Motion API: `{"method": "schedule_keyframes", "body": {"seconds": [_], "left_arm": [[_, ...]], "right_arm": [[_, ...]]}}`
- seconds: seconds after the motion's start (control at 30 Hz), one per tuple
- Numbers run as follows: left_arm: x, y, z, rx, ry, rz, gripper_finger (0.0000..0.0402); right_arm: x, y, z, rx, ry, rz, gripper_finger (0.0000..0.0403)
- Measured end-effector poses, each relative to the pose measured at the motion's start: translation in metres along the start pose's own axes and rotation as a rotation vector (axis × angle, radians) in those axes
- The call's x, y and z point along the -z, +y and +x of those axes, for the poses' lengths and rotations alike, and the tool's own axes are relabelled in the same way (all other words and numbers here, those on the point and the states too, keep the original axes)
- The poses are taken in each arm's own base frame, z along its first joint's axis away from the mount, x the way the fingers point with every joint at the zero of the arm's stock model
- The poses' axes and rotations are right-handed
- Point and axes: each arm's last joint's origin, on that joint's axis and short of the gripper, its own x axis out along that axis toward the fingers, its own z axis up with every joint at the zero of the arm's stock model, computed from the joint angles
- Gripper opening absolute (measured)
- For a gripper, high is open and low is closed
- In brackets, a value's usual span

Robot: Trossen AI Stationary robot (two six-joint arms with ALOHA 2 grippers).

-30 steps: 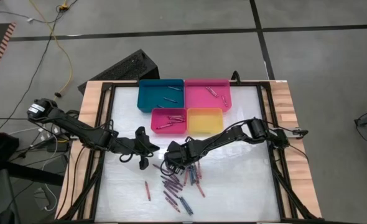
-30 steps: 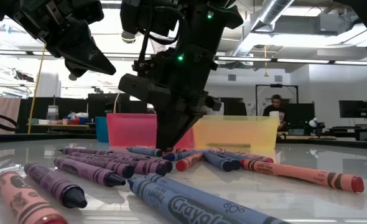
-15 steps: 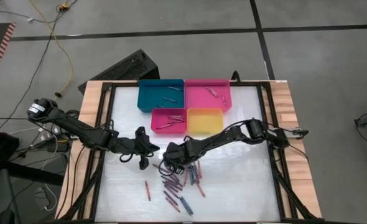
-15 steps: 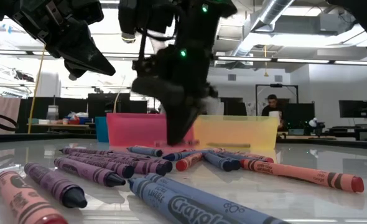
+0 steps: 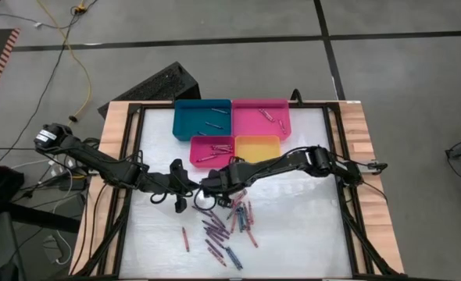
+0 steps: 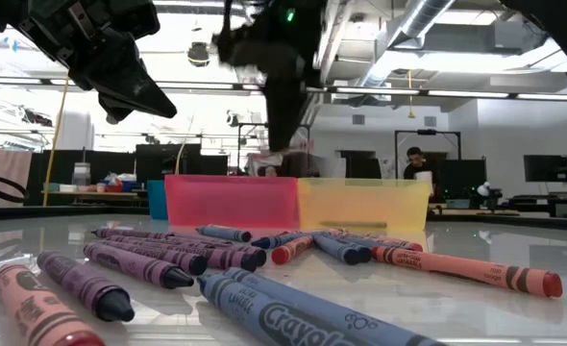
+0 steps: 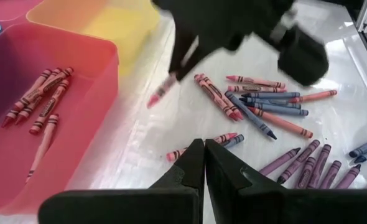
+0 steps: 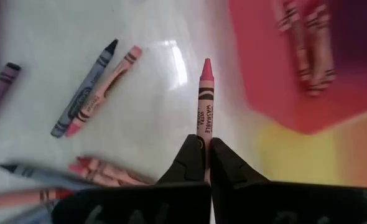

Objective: Sort crayons
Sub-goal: Put the pink crayon into the pink bin

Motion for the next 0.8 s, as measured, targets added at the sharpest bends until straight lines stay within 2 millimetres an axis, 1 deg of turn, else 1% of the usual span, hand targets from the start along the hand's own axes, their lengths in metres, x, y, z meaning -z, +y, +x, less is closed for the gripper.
{"method": "schedule_keyframes", "body": {"seconds": [0.1, 0.2, 0.3, 0.37, 0.43, 0.5, 0.63, 0.8], "left_arm": [[0.0, 0.0, 0.0, 0.004, 0.004, 0.0, 0.0], [0.001, 0.0, 0.0, 0.007, 0.011, 0.003, 0.0], [0.001, 0.0, 0.0, 0.006, 0.01, 0.003, 0.0], [0.001, 0.0, 0.0, -0.004, 0.005, 0.005, 0.0], [0.0, 0.0, 0.0, -0.007, 0.003, 0.004, 0.0], [0.0, 0.0, 0.0, -0.007, 0.003, 0.004, 0.0], [0.0, 0.0, 0.0, -0.007, 0.003, 0.004, 0.0], [0.001, 0.0, 0.0, -0.008, 0.004, 0.005, 0.0]], "right_arm": [[-0.003, -0.015, -0.019, 0.004, 0.003, -0.044, 0.0005], [-0.003, -0.038, -0.046, 0.015, -0.021, -0.029, 0.0005], [0.0, -0.067, -0.073, 0.038, -0.066, 0.0, 0.0005], [0.002, -0.089, -0.092, 0.056, -0.107, 0.036, 0.0005], [0.004, -0.112, -0.107, 0.072, -0.144, 0.073, 0.0005], [0.006, -0.136, -0.118, 0.084, -0.171, 0.12, 0.0005], [0.011, -0.185, -0.128, 0.128, -0.182, 0.224, 0.0005], [0.016, -0.239, -0.12, 0.187, -0.139, 0.338, 0.0005]]}}
